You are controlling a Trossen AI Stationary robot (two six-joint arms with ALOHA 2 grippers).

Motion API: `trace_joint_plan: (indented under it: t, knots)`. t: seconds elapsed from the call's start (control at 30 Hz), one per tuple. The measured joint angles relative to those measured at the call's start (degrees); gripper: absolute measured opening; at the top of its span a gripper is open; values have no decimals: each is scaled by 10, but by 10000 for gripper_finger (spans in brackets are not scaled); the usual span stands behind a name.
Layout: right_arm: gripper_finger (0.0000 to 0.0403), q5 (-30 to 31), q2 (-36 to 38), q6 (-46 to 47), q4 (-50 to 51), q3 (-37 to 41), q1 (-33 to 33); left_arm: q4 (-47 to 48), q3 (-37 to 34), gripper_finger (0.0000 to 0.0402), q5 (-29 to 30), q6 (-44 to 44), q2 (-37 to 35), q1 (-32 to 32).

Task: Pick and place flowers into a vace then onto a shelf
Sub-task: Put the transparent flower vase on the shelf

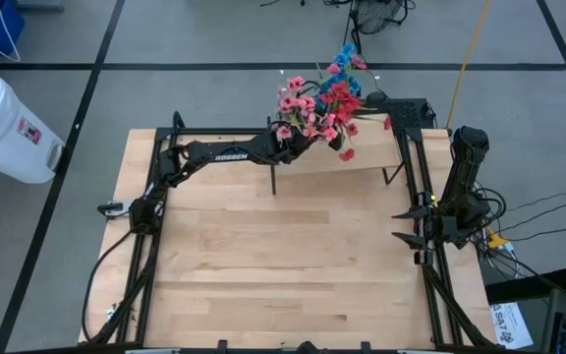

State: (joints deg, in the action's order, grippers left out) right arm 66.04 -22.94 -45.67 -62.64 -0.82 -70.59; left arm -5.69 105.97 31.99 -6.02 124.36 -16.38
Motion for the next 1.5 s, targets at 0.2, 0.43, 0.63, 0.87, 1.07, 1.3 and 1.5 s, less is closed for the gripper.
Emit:
trace_joint_plan:
  t: [0.2, 0.43, 0.63, 0.87, 1.07, 1.3, 1.5]
  knots:
    - [177, 0, 0, 0, 0, 0, 0, 1, 0, 197, 0, 1, 0, 4]
    - [174, 0, 0, 0, 0, 0, 0, 0, 0, 210, 5, -16, 0, 5]
    - [177, 0, 0, 0, 0, 0, 0, 0, -1, 240, 2, -15, 0, 7]
    - [175, 0, 0, 0, 0, 0, 0, -5, -1, 242, -12, -1, 1, 12]
    - [177, 0, 0, 0, 0, 0, 0, -27, -2, 243, -15, 15, 2, 21]
    - [175, 0, 0, 0, 0, 0, 0, -36, -2, 244, -8, 30, 2, 27]
    - [177, 0, 0, 0, 0, 0, 0, -37, -2, 244, 5, 22, 2, 27]
